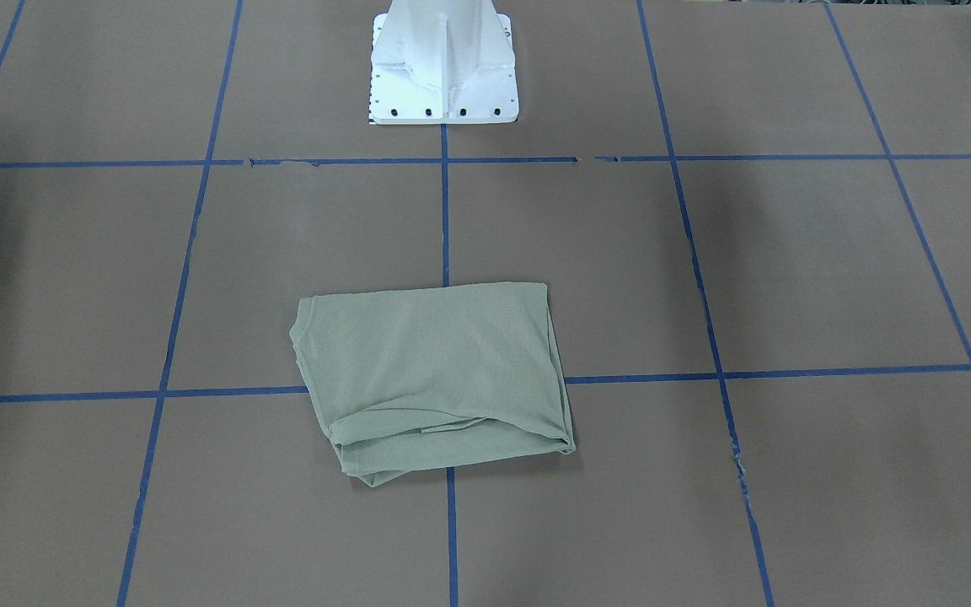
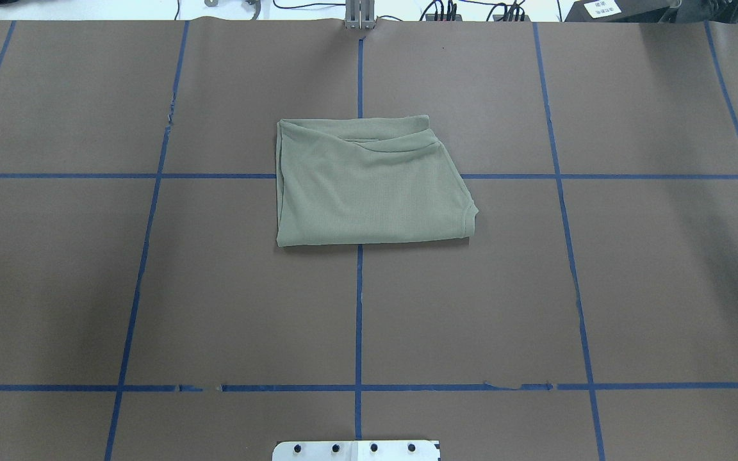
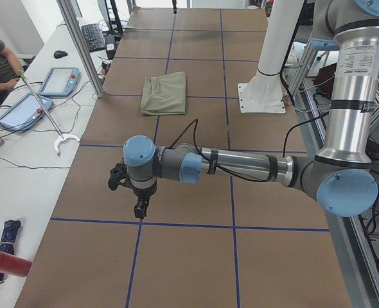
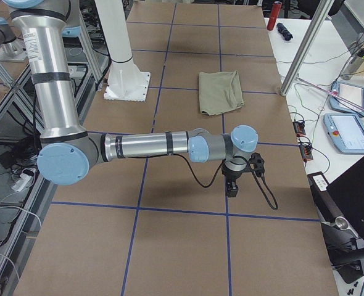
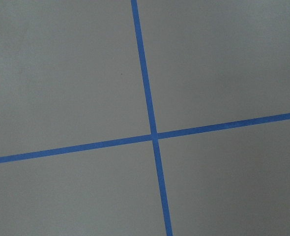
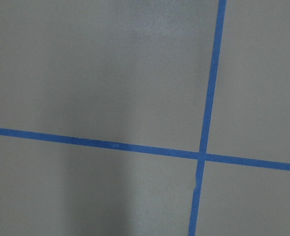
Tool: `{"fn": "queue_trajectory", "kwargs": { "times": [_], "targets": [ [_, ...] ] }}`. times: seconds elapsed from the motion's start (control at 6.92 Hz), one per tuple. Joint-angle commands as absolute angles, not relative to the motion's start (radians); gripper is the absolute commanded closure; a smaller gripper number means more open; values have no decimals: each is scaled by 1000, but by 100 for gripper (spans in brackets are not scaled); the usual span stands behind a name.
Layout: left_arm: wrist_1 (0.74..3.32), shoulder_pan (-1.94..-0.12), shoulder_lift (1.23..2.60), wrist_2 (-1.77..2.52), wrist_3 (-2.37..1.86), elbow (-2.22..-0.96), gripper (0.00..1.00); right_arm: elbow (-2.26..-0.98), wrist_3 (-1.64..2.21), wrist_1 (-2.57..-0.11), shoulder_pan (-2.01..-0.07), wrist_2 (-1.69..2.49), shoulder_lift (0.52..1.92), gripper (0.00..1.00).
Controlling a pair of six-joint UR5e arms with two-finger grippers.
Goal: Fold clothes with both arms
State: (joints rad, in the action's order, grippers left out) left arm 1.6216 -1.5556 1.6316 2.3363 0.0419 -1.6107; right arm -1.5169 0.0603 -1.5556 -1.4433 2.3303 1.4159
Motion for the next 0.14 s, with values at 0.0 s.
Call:
{"fn": "queue_trajectory", "kwargs": {
  "times": [0.0],
  "targets": [
    [1621, -1555, 1632, 2336, 41, -1612, 0, -1514, 61, -1554, -1439, 2330, 1416, 0]
  ]
}}
